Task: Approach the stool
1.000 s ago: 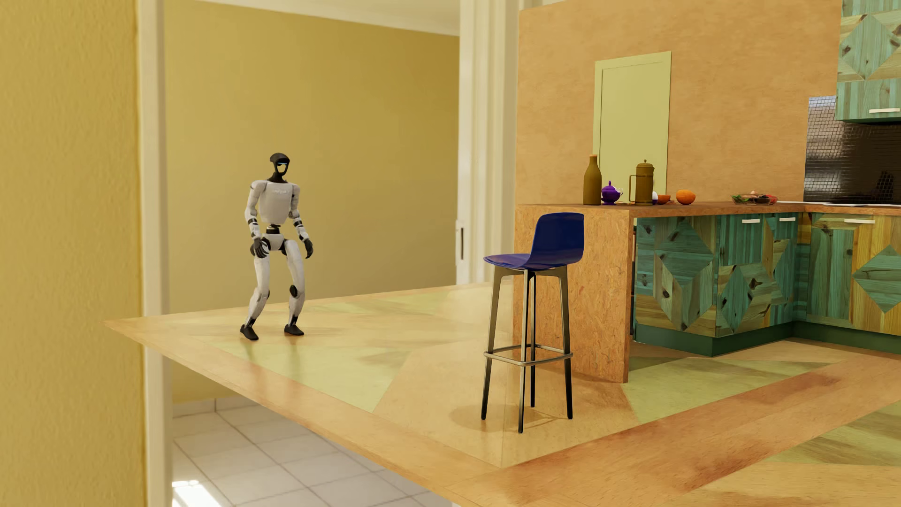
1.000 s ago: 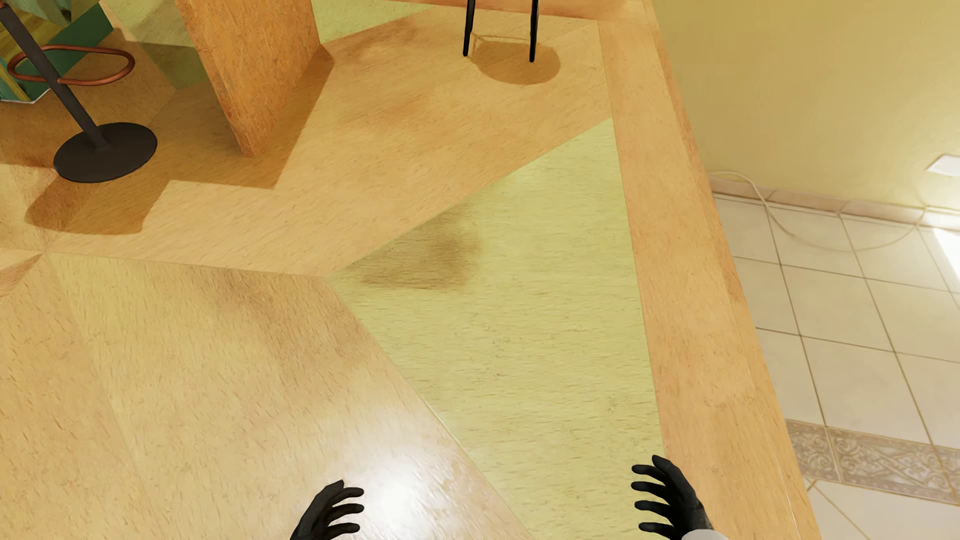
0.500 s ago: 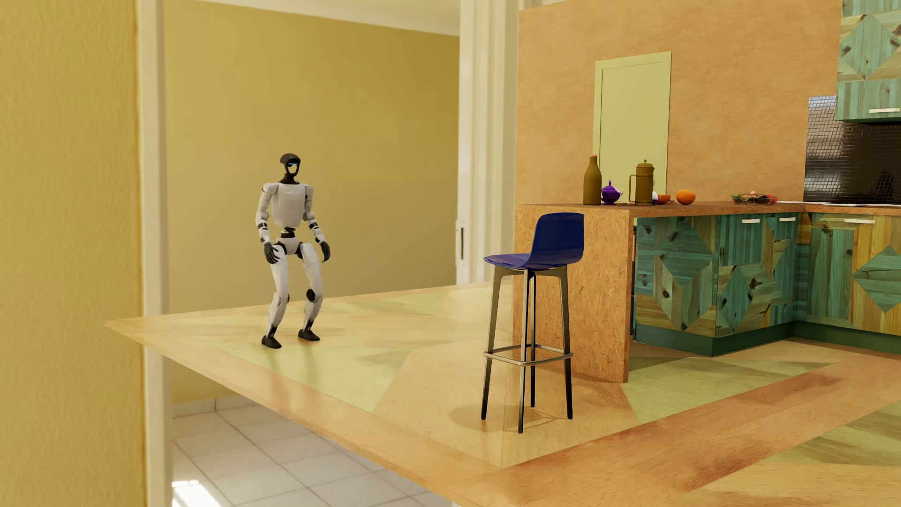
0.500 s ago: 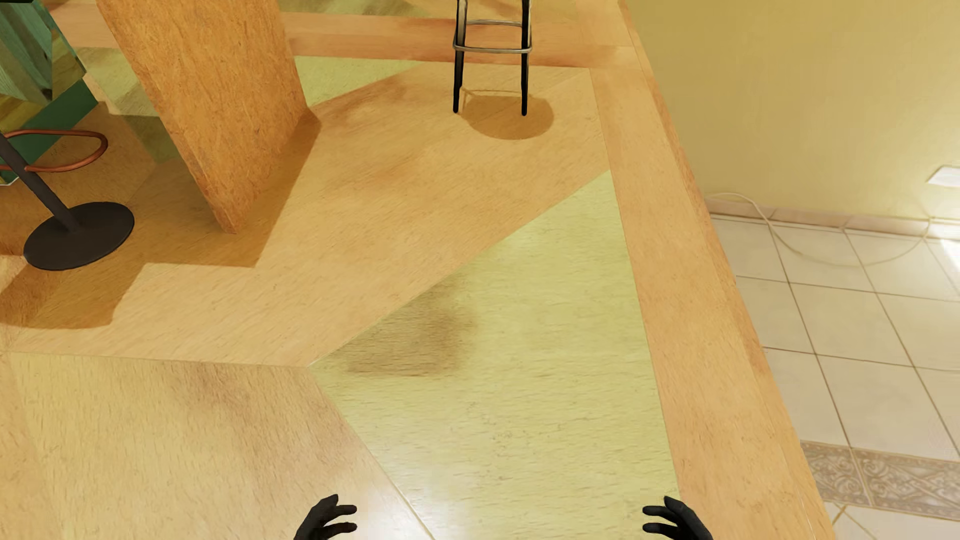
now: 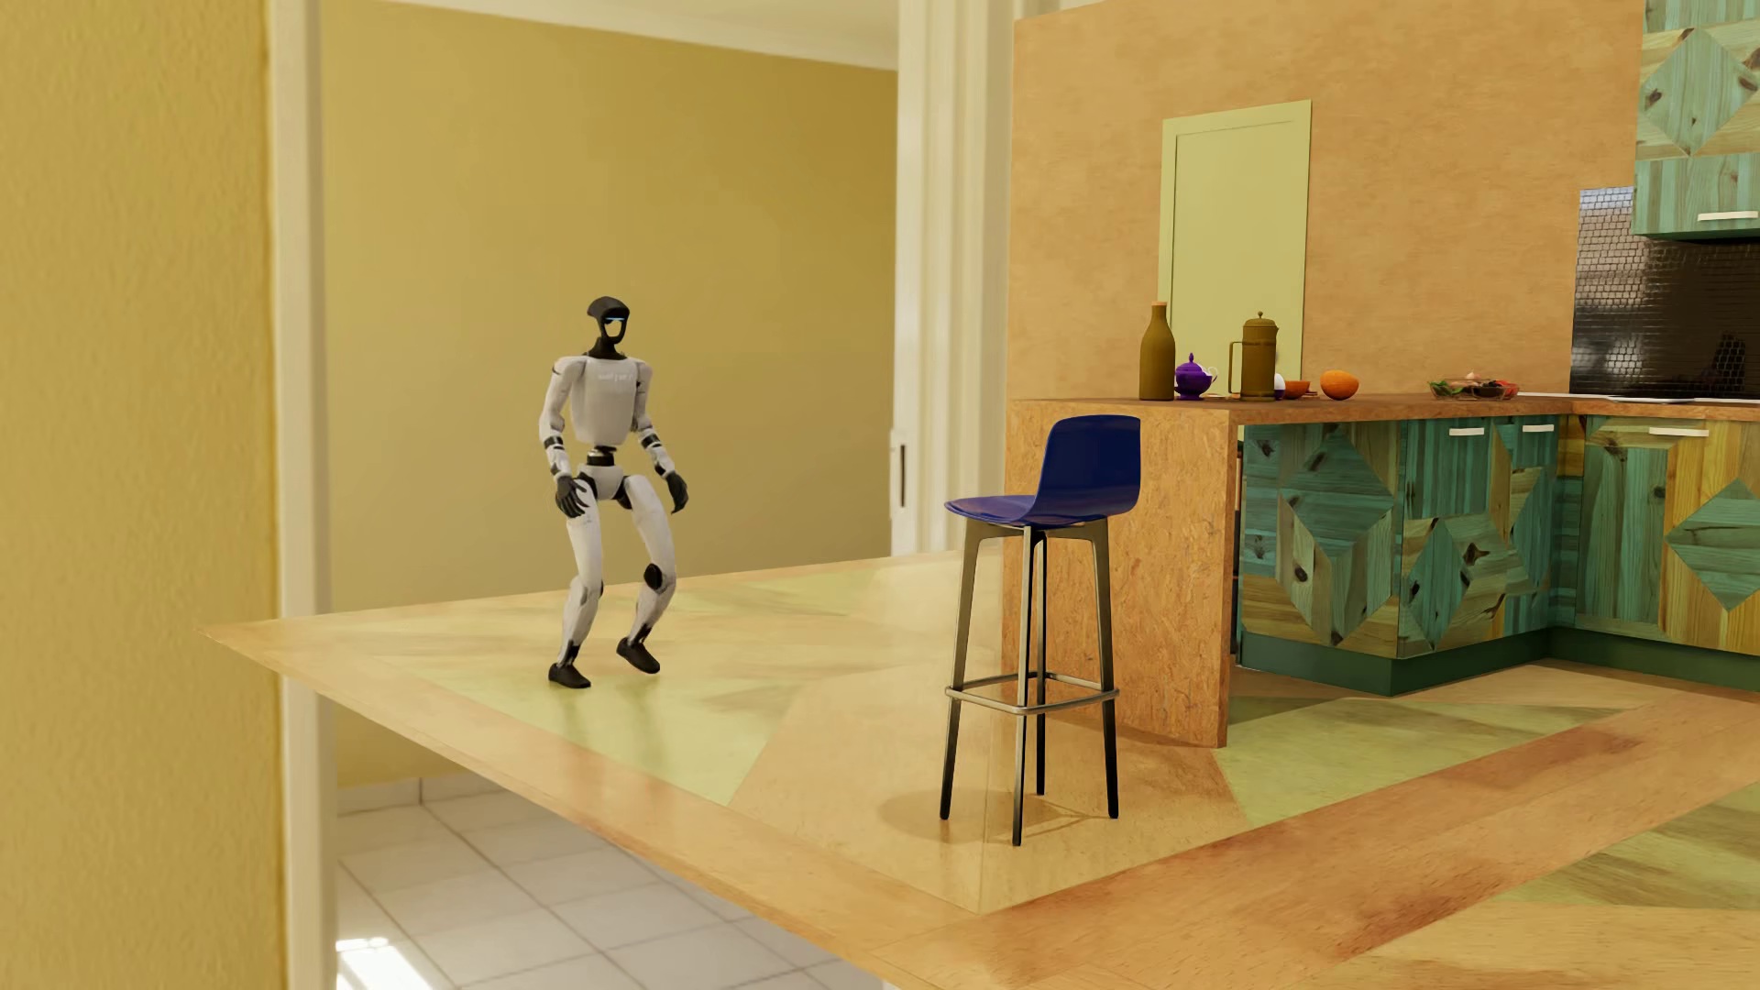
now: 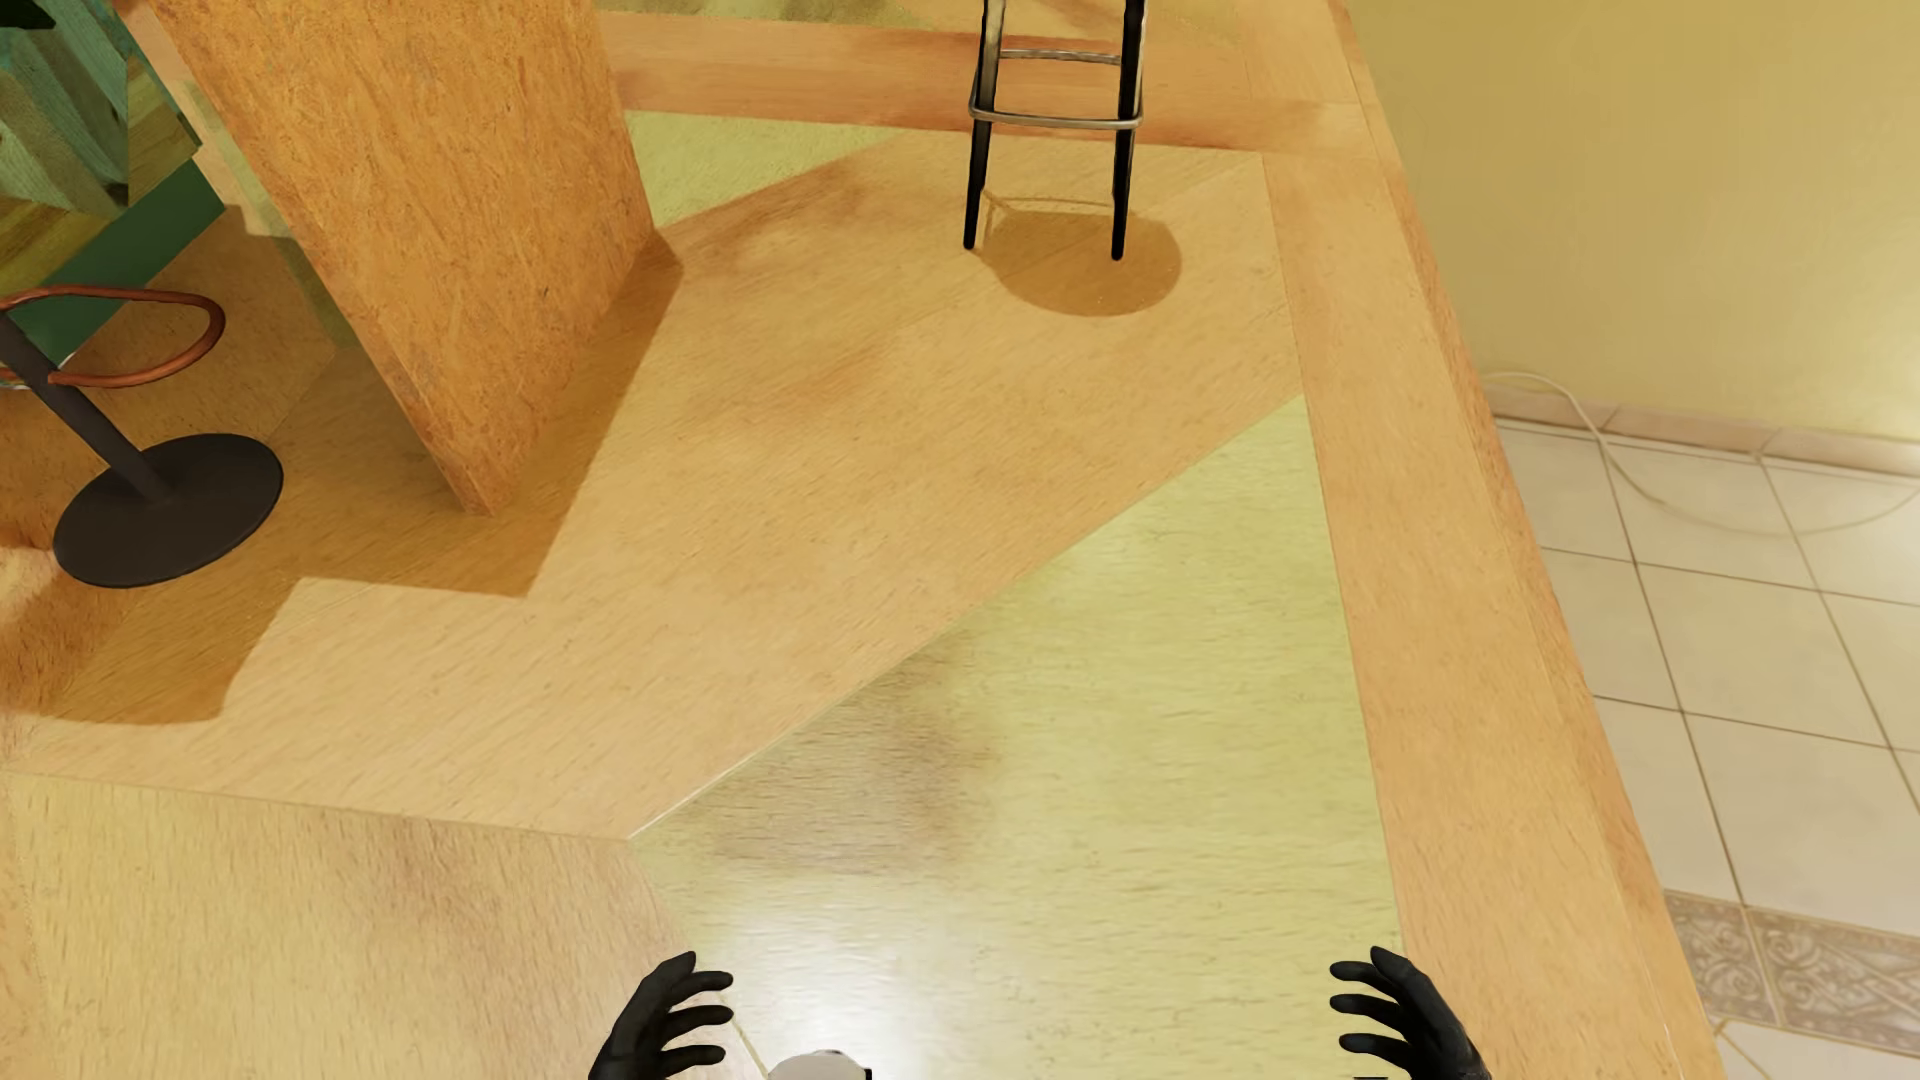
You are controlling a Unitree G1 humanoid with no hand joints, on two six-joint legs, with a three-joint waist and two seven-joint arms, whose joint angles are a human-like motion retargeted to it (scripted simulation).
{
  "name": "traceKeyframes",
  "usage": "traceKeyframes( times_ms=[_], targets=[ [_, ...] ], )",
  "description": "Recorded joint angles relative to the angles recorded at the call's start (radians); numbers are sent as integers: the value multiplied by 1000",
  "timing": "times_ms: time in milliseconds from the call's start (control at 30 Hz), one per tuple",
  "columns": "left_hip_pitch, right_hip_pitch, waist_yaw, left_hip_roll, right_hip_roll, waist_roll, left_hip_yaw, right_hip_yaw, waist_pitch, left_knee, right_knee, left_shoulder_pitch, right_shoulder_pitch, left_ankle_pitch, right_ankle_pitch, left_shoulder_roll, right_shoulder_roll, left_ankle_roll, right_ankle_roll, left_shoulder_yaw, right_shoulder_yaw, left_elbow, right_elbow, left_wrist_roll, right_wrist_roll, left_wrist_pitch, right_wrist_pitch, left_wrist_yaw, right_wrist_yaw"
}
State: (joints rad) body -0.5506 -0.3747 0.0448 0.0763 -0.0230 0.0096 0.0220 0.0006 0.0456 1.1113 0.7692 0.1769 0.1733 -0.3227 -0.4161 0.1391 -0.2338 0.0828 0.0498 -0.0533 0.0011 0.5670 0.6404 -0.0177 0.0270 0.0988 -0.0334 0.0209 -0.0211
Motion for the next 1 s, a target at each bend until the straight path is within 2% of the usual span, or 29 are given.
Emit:
traceKeyframes(
  times_ms=[33, 67, 100, 133, 167, 233, 267, 300, 333, 367, 433, 467, 500, 533, 567, 600, 633, 667, 700, 733, 767, 800, 833, 867, 933, 967, 1000],
  targets=[
    [-9, 37, 6, 18, 1, 17, 8, -7, -3, -168, 10, 19, -25, -58, -29, 14, 35, -40, -3, 26, 32, -5, -45, 15, -12, 6, 25, -52, -8],
    [17, 20, 17, 19, -5, 17, 0, 0, -13, -267, 105, 13, -83, 10, -48, 55, 84, -108, 20, 24, 60, 68, -35, 39, -29, 2, 54, -91, -7],
    [35, -28, 18, 13, -5, 17, -11, -1, -14, -261, 230, 15, -99, -13, 43, 67, 88, -106, 25, 9, 88, 90, -52, 52, -43, 1, 86, -104, 3],
    [64, -80, 9, 8, -6, -1, -7, 8, -25, -282, 323, 59, -111, -26, 135, 79, 114, -105, 28, 5, 87, 108, -46, 49, -53, -18, 111, -100, 18],
    [99, -119, -23, 0, -14, -28, 3, 7, -37, -314, 332, 106, -90, -35, 129, 74, 127, -105, 31, 3, 63, 135, -70, 20, -51, -43, 123, -75, 40],
    [172, -164, -76, -23, -43, -85, 5, -1, -32, -358, 198, 79, -24, -60, 22, 39, 104, -111, 42, -5, 15, 85, -40, -43, -33, -64, 73, -4, 98],
    [193, -167, -81, -34, -67, -106, 4, 12, -25, -346, 20, 36, 6, -89, -2, 8, 68, -114, 48, 10, 25, 38, -22, -55, -31, -76, 43, 16, 119],
    [217, -150, -80, -39, -86, -107, -4, 8, -18, -319, -10, -3, 32, -130, 139, -3, 23, -116, 54, -13, 24, 27, 1, -54, -32, -100, 15, 17, 123],
    [225, -129, -75, -31, -78, -85, -14, 1, -11, -275, -2, -41, 40, -160, 163, -9, -2, -116, 22, -29, 11, 30, 8, -53, -27, -119, 4, 7, 108],
    [223, -111, -70, -18, -64, -50, -14, -1, -6, -232, -3, -61, 21, -166, 143, -4, -9, -82, 26, -41, 6, 48, -13, -52, -19, -129, 14, -16, 71],
    [254, -66, -26, -12, -54, 9, -32, -10, -12, -247, -41, -55, -13, -164, 119, 3, 43, -110, 29, -4, 18, 73, -54, -57, 6, -89, 23, -68, -37],
    [281, -44, 2, -25, -67, 20, -39, -14, -10, -266, -38, -47, -22, -167, 93, 35, 58, -101, 33, -19, 20, 57, -53, -62, 19, -50, 15, -84, -85],
    [307, -30, 16, -30, -69, 30, -41, -12, -11, -285, -28, -23, -38, -182, 64, 44, 72, -105, 35, -15, 1, 49, -32, -58, 31, -23, 9, -75, -115],
    [306, -21, 23, -39, -78, 28, -33, -3, 1, -240, -3, -29, -49, -168, 31, 39, 86, -88, 37, -36, -24, 38, -2, -51, 41, 7, -2, -43, -132],
    [255, -6, 17, -46, -83, 28, -28, 5, 20, -111, 8, -58, -22, -90, 8, 10, 68, -76, 39, -43, -24, 31, -6, -45, 47, 37, -9, 3, -136],
    [187, 18, 4, -59, -85, 24, -33, 17, 29, 16, -2, -69, 7, 72, -6, -3, 49, -63, 41, -28, -21, 24, -2, -45, 48, 53, -7, 37, -129],
    [120, 37, -11, -55, -76, 33, -33, 20, 9, 85, -33, -53, 24, 185, -10, -7, 36, -19, 41, -27, -21, 29, 9, -45, 47, 55, 6, 53, -116],
    [74, 76, -4, -34, -75, 48, -10, 9, -3, 72, -66, -40, 45, 130, -19, -6, 14, 45, 45, -16, -15, 35, 13, -32, 41, 57, 22, 38, -91],
    [42, 103, 18, -20, -72, 58, 14, 5, -12, -22, -73, -15, 18, 5, -41, -9, 10, 30, 51, 16, 2, 6, 9, 5, 31, 62, 55, 12, -62],
    [33, 125, 30, -5, -62, 69, 19, 1, -16, -172, -59, 14, -29, -102, -71, 11, 41, 0, 56, 38, 31, 3, -37, 45, 23, 55, 96, -13, -35],
    [61, 93, 35, -9, -77, 51, 19, 4, -9, -246, 81, 10, -82, -74, -91, 55, 98, -89, 64, 28, 29, 77, -33, 78, 18, 31, 98, -22, -6],
    [77, -2, 18, -12, -67, 36, 9, 20, -5, -238, 276, 24, -106, -99, 52, 75, 100, -89, 64, -6, 64, 111, -28, 89, 11, 2, 100, -11, 22],
    [112, -85, -2, -13, -54, 12, 5, 29, -2, -261, 391, 44, -108, -112, 182, 68, 96, -91, 61, -29, 58, 152, -7, 75, 3, -34, 100, 3, 53],
    [155, -152, -42, -14, -36, -27, 7, 26, 0, -299, 396, 77, -94, -118, 163, 54, 92, -96, 57, -7, 40, 142, -41, 32, -3, -62, 116, 11, 81],
    [243, -238, -82, -20, -18, -105, 14, 5, -2, -350, 257, 61, -41, -148, 79, 14, 71, -111, 58, -7, 2, 63, -45, -50, -26, -85, 88, 23, 111],
    [270, -255, -86, -27, -27, -130, 5, -4, -8, -339, 138, 41, -3, -184, 57, -3, 51, -106, 66, -9, -16, 19, -37, -59, -45, -92, 49, 19, 112],
    [238, -235, -58, -32, -43, -146, 0, -5, 14, -178, 24, -7, -15, -166, 126, -1, 35, -106, 69, -11, -12, 7, 9, -49, -62, -93, 13, 3, 89]
  ],
)
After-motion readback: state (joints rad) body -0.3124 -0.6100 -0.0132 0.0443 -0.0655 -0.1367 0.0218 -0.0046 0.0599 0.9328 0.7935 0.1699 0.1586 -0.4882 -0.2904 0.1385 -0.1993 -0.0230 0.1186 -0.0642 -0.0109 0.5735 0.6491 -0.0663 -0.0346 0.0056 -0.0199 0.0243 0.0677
